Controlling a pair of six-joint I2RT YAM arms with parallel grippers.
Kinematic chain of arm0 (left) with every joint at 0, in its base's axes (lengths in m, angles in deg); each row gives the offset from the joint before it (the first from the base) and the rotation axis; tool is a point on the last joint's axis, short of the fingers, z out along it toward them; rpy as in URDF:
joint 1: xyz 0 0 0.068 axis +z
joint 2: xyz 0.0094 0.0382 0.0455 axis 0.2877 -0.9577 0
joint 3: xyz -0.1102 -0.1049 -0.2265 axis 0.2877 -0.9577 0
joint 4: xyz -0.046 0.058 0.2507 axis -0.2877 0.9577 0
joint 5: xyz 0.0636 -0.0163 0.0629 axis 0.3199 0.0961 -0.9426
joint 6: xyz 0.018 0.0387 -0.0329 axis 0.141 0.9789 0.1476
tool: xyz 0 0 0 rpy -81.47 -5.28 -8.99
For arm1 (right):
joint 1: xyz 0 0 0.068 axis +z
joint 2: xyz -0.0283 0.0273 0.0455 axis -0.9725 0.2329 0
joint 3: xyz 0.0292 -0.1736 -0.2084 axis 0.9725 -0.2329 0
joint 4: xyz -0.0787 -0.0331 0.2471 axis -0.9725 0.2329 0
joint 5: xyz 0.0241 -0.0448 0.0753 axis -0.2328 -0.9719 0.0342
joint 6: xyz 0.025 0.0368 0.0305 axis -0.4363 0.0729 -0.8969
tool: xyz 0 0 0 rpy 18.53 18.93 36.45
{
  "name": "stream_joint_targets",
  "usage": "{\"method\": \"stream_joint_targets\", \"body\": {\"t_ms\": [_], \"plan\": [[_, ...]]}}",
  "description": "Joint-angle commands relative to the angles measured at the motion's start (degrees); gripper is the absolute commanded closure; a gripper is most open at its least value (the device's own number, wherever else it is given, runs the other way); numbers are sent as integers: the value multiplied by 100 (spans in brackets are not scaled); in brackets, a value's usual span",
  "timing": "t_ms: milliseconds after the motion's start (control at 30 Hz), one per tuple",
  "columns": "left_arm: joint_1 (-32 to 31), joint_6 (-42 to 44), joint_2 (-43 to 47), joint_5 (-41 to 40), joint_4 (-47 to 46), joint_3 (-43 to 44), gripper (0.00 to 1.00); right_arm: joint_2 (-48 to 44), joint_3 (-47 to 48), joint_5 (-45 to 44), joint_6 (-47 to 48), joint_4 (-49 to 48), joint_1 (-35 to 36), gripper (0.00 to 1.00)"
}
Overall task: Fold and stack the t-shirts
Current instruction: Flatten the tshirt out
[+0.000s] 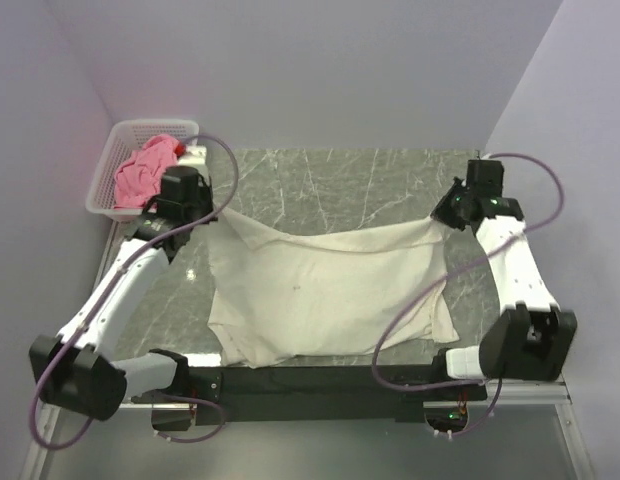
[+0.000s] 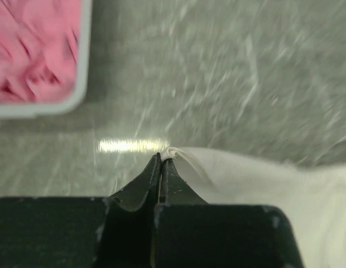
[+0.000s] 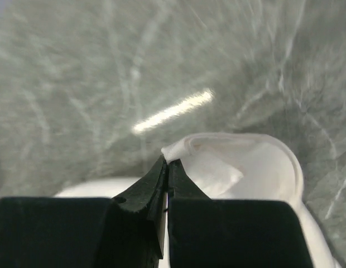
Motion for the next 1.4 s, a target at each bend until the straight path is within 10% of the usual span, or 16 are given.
{"method": "stream_joint_targets", "body": {"t_ms": [0,133,367,1367], "plan": [[34,-95,-98,-49,-1001,-393,99,541,0,-136,-120,-822,27,100],[43,-183,-434,-172,-1335,-754,99,1954,377,-330,-181,-1139,115,98],[78,-350,-601,-208,-1591,-1080,99,2776,1170,-532,-111,-1262,203,52],[78,-394,-575,-296,-1380,-1062,99,1941,-1502,-866,-1429,-2361,-96,46]]}}
